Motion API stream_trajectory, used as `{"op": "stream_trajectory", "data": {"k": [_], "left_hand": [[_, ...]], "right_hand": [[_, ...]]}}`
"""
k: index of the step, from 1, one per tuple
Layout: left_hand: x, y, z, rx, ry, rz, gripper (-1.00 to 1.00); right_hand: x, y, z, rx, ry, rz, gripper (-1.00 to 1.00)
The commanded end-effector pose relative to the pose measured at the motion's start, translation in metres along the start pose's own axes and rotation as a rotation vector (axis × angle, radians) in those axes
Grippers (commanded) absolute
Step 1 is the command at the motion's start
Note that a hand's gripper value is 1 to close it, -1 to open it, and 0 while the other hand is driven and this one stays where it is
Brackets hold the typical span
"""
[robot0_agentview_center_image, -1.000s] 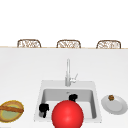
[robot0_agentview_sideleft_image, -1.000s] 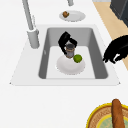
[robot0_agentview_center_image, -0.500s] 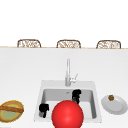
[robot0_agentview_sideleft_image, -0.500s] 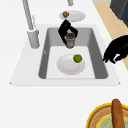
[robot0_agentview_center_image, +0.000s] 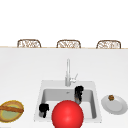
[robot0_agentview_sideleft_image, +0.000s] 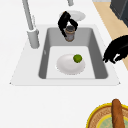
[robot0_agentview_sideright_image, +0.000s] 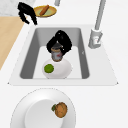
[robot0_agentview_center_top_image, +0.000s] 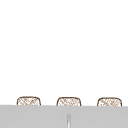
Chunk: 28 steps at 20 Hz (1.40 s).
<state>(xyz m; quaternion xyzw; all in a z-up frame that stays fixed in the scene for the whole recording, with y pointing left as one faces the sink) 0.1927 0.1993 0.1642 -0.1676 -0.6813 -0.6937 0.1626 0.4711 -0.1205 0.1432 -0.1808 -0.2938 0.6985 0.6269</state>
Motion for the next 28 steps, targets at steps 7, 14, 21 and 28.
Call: {"op": "stream_trajectory", "data": {"k": [7, 14, 21, 28], "left_hand": [[0.0, 0.0, 0.0, 0.0, 0.0, 0.0, 0.0], [0.0, 0.0, 0.0, 0.0, 0.0, 0.0, 0.0], [0.0, 0.0, 0.0, 0.0, 0.0, 0.0, 0.0], [0.0, 0.0, 0.0, 0.0, 0.0, 0.0, 0.0]], "right_hand": [[-0.03, -0.024, 0.039, -0.023, 0.026, -0.056, 1.0], [-0.058, -0.029, 0.072, 0.006, -0.006, -0.058, 1.0], [-0.082, -0.035, 0.102, 0.011, -0.037, -0.045, 1.0], [-0.106, -0.033, 0.132, 0.0, -0.042, -0.036, 1.0]]}}
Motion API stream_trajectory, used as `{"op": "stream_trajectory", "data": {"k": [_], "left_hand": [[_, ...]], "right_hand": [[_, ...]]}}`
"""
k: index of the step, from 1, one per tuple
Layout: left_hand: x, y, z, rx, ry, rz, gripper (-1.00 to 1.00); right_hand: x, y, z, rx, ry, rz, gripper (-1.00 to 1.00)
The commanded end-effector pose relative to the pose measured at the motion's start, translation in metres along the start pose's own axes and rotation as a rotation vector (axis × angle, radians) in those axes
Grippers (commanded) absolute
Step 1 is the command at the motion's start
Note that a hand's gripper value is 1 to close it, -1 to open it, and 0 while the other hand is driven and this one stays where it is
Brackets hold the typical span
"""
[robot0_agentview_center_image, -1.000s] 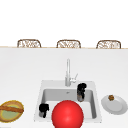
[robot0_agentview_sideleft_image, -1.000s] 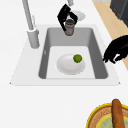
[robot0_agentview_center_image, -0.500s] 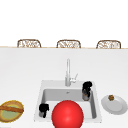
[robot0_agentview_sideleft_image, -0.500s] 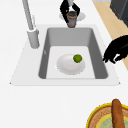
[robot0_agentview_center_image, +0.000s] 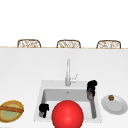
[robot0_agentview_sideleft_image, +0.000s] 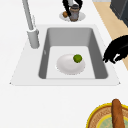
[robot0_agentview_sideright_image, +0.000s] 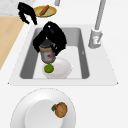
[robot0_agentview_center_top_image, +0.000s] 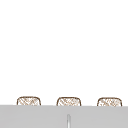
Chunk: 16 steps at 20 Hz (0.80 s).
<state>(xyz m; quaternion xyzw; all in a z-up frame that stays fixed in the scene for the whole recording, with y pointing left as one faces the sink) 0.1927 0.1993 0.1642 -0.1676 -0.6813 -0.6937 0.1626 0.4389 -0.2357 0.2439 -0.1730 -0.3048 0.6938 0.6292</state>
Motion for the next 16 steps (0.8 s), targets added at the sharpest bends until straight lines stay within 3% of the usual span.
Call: {"op": "stream_trajectory", "data": {"k": [1, 16], "left_hand": [[0.0, 0.0, 0.0, 0.0, 0.0, 0.0, 0.0], [0.0, 0.0, 0.0, 0.0, 0.0, 0.0, 0.0]], "right_hand": [[-0.013, 0.002, 0.021, 0.008, -0.024, -0.022, 1.0], [-0.056, 0.033, 0.103, 0.018, -0.053, -0.048, 1.0]]}}
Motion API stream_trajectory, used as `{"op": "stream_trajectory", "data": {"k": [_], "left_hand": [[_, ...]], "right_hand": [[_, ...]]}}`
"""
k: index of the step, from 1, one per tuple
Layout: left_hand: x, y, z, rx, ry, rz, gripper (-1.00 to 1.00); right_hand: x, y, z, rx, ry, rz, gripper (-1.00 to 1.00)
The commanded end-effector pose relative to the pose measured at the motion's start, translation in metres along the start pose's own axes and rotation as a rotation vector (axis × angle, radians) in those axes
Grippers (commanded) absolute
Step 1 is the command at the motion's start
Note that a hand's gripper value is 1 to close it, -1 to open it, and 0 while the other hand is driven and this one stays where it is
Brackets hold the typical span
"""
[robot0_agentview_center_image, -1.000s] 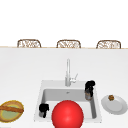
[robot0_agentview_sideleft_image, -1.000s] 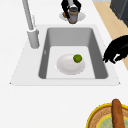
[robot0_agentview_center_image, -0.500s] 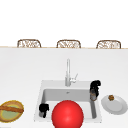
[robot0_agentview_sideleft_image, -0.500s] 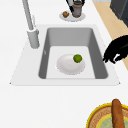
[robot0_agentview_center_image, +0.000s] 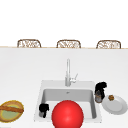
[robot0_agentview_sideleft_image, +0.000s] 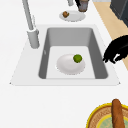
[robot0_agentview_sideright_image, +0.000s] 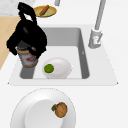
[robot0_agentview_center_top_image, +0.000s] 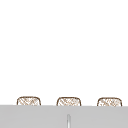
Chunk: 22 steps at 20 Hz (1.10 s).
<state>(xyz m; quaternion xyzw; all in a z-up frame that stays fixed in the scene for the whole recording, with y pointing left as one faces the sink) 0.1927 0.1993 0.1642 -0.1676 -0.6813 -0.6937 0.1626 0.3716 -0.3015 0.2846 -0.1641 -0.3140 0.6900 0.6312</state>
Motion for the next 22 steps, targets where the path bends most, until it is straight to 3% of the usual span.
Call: {"op": "stream_trajectory", "data": {"k": [1, 6, 19, 22], "left_hand": [[0.0, 0.0, 0.0, 0.0, 0.0, 0.0, 0.0], [0.0, 0.0, 0.0, 0.0, 0.0, 0.0, 0.0], [0.0, 0.0, 0.0, 0.0, 0.0, 0.0, 0.0], [0.0, 0.0, 0.0, 0.0, 0.0, 0.0, 0.0]], "right_hand": [[-0.009, 0.007, 0.022, 0.023, -0.032, -0.033, 1.0], [-0.021, 0.025, 0.052, 0.035, -0.034, -0.037, 1.0], [-0.055, 0.104, 0.123, 0.023, -0.05, -0.047, 1.0], [-0.048, 0.117, 0.13, -0.003, -0.07, -0.014, 1.0]]}}
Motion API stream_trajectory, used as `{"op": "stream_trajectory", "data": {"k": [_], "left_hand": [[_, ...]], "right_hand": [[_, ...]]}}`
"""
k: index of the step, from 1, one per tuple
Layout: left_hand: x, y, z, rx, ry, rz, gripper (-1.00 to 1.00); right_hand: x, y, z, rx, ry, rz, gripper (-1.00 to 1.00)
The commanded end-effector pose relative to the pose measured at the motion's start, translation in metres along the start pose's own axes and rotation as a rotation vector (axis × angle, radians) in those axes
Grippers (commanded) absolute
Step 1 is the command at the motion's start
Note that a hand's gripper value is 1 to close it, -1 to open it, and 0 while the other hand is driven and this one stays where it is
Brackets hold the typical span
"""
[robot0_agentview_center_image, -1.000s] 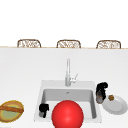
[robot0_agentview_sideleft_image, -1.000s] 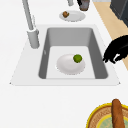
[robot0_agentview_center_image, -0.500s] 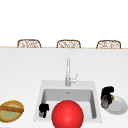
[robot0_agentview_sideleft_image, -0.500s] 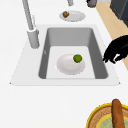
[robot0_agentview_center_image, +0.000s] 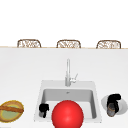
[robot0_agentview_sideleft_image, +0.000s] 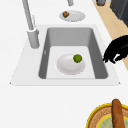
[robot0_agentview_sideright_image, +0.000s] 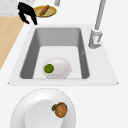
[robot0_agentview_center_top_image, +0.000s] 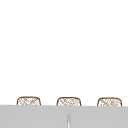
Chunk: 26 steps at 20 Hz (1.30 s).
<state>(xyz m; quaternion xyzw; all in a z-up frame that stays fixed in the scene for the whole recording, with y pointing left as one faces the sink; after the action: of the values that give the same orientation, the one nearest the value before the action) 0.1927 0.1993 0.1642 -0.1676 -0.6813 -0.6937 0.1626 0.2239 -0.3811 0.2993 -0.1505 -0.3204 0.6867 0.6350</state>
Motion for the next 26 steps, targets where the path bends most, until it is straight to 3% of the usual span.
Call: {"op": "stream_trajectory", "data": {"k": [1, 9, 14, 20, 26], "left_hand": [[0.0, 0.0, 0.0, 0.0, 0.0, 0.0, 0.0], [0.0, 0.0, 0.0, 0.0, 0.0, 0.0, 0.0], [0.0, 0.0, 0.0, 0.0, 0.0, 0.0, 0.0], [0.0, 0.0, 0.0, 0.0, 0.0, 0.0, 0.0], [0.0, 0.0, 0.0, 0.0, 0.0, 0.0, 0.0]], "right_hand": [[0.003, 0.018, 0.013, -0.023, -0.04, 0.006, 1.0], [-0.002, 0.053, 0.023, -0.002, -0.075, -0.004, 1.0], [-0.003, 0.048, 0.018, 0.008, -0.093, 0.013, 1.0], [-0.008, 0.043, -0.017, 0.066, -0.076, 0.006, 1.0], [-0.023, 0.07, -0.055, -0.008, -0.094, -0.014, 1.0]]}}
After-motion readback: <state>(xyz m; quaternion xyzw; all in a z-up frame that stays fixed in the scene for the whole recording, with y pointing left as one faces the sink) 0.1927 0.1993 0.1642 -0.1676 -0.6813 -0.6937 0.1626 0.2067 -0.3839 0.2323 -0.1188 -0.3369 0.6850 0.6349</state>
